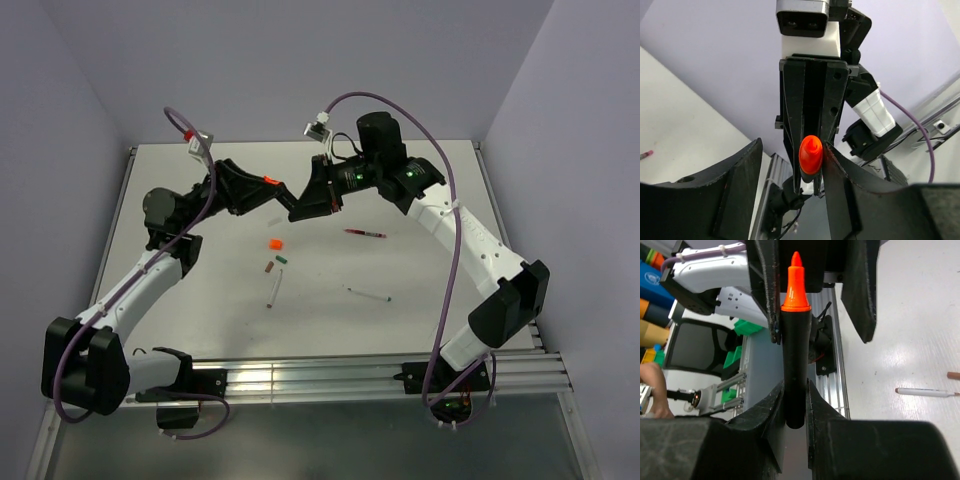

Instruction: Insert the pens into the pen caps

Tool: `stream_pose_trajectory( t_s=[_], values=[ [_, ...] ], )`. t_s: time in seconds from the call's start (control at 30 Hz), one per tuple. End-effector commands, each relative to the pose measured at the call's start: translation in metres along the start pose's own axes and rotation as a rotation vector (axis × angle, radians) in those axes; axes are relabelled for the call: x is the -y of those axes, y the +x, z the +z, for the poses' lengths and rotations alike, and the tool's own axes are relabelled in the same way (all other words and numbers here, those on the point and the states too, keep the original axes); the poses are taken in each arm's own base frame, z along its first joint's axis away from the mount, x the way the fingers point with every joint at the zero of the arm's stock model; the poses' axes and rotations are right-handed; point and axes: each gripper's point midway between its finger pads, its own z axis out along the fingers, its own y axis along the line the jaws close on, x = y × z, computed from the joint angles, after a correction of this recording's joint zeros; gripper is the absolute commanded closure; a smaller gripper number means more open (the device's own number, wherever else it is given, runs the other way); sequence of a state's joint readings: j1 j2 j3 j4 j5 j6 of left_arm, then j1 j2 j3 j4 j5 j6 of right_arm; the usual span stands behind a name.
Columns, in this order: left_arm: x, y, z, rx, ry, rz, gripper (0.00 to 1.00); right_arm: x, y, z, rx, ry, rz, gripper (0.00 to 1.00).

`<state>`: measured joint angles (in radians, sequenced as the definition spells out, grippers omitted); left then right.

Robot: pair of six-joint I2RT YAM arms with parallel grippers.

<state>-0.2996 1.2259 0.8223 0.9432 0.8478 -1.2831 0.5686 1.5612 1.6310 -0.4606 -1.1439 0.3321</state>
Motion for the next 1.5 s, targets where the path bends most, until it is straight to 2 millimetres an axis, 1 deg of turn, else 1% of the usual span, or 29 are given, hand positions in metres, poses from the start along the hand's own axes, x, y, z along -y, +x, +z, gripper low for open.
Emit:
stream_pose_trajectory(
  t_s=[0.0,0.03,0.07,0.1,0.13,0.17,0.2,0.23,0.27,0.3,0.33,0.37,0.4,0.43,0.47,0.5,0.53,0.57,0.6,0.63,0.7,0.73,0.8,0.87,0.97,1.07,1.2,1.33,1.47],
  values=[
    [-0.007,-0.009,0.004,-0.059,-0.044,0.107,0.44,-0.007,-0.013,-0.012,0.043,-0.002,-0.073,1.00],
    [-0.026,-0.010,-0.002,-0.082,-0.115,0.139,0.44,-0.003,-0.014,-0.017,0.059,0.024,-0.084,1.00],
    [-0.022,-0.022,0.000,-0.079,-0.131,0.192,0.43,0.003,-0.015,-0.022,0.069,0.046,-0.083,1.00],
    [-0.027,-0.028,-0.002,-0.082,-0.161,0.230,0.43,0.017,-0.015,-0.033,0.090,0.090,-0.074,1.00],
    [-0.038,-0.037,-0.007,-0.092,-0.203,0.347,0.43,0.025,-0.014,-0.041,0.107,0.138,-0.087,1.00],
    [-0.046,-0.041,-0.008,-0.137,-0.267,0.340,0.42,0.032,-0.013,-0.048,0.118,0.174,-0.086,1.00],
    [-0.060,-0.047,-0.012,-0.172,-0.323,0.458,0.43,0.045,-0.011,-0.061,0.130,0.227,-0.113,1.00],
    [-0.062,-0.060,-0.008,-0.188,-0.353,0.519,0.43,0.060,-0.003,-0.070,0.119,0.309,-0.081,1.00],
    [-0.081,-0.047,-0.020,-0.262,-0.440,0.464,0.43,0.067,0.000,-0.076,0.114,0.355,-0.087,1.00],
    [-0.098,-0.053,-0.027,-0.297,-0.510,0.557,0.43,0.072,0.005,-0.082,0.103,0.390,-0.091,1.00],
    [-0.113,-0.060,-0.026,-0.322,-0.563,0.569,0.43,0.085,0.012,-0.093,0.087,0.463,-0.093,1.00],
    [-0.127,-0.046,-0.039,-0.401,-0.621,0.514,0.42,0.090,0.016,-0.098,0.080,0.497,-0.083,1.00],
    [-0.140,-0.046,-0.045,-0.465,-0.647,0.597,0.39,0.095,0.023,-0.104,0.059,0.528,-0.092,1.00],
    [-0.156,-0.043,-0.048,-0.517,-0.675,0.590,0.39,0.100,0.026,-0.111,0.056,0.552,-0.086,1.00],
    [-0.167,-0.030,-0.057,-0.585,-0.702,0.563,0.39,0.108,0.030,-0.117,0.051,0.593,-0.076,1.00],
    [-0.177,-0.020,-0.063,-0.677,-0.689,0.615,0.40,0.110,0.031,-0.122,0.050,0.621,-0.085,1.00],
    [-0.196,-0.015,-0.066,-0.745,-0.707,0.619,0.42,0.113,0.035,-0.125,0.040,0.643,-0.082,1.00],
    [-0.206,-0.009,-0.071,-0.803,-0.710,0.625,0.42,0.117,0.040,-0.129,0.028,0.672,-0.080,1.00],
    [-0.205,-0.001,-0.076,-0.909,-0.672,0.654,0.42,0.117,0.042,-0.132,0.021,0.690,-0.084,1.00],
    [-0.224,0.012,-0.082,-0.987,-0.658,0.624,0.43,0.120,0.044,-0.135,0.019,0.709,-0.082,1.00],
    [-0.226,0.022,-0.088,-1.122,-0.575,0.662,0.42,0.121,0.047,-0.140,0.009,0.742,-0.081,1.00],
    [-0.239,0.030,-0.095,-1.184,-0.573,0.654,0.41,0.121,0.047,-0.143,0.009,0.757,-0.080,1.00],
    [-0.247,0.037,-0.099,-1.299,-0.501,0.708,0.42,0.122,0.051,-0.147,-0.001,0.784,-0.081,1.00],
    [-0.258,0.034,-0.107,-1.397,-0.496,0.792,0.44,0.121,0.054,-0.151,-0.019,0.786,-0.092,1.00],
    [-0.267,0.045,-0.118,-1.560,-0.466,0.835,0.47,0.122,0.064,-0.156,-0.074,0.804,-0.084,1.00],
    [-0.273,0.068,-0.125,-1.693,-0.419,0.810,0.48,0.121,0.073,-0.164,-0.103,0.820,-0.072,1.00],
    [-0.285,0.094,-0.122,-1.791,-0.391,0.799,0.48,0.120,0.081,-0.172,-0.108,0.850,-0.064,1.00],
    [-0.300,0.107,-0.121,-1.858,-0.412,0.813,0.47,0.118,0.092,-0.173,-0.117,0.839,-0.054,1.00],
    [-0.309,0.116,-0.113,-1.897,-0.396,0.828,0.47,0.111,0.094,-0.173,-0.105,0.820,-0.059,1.00]
  ],
)
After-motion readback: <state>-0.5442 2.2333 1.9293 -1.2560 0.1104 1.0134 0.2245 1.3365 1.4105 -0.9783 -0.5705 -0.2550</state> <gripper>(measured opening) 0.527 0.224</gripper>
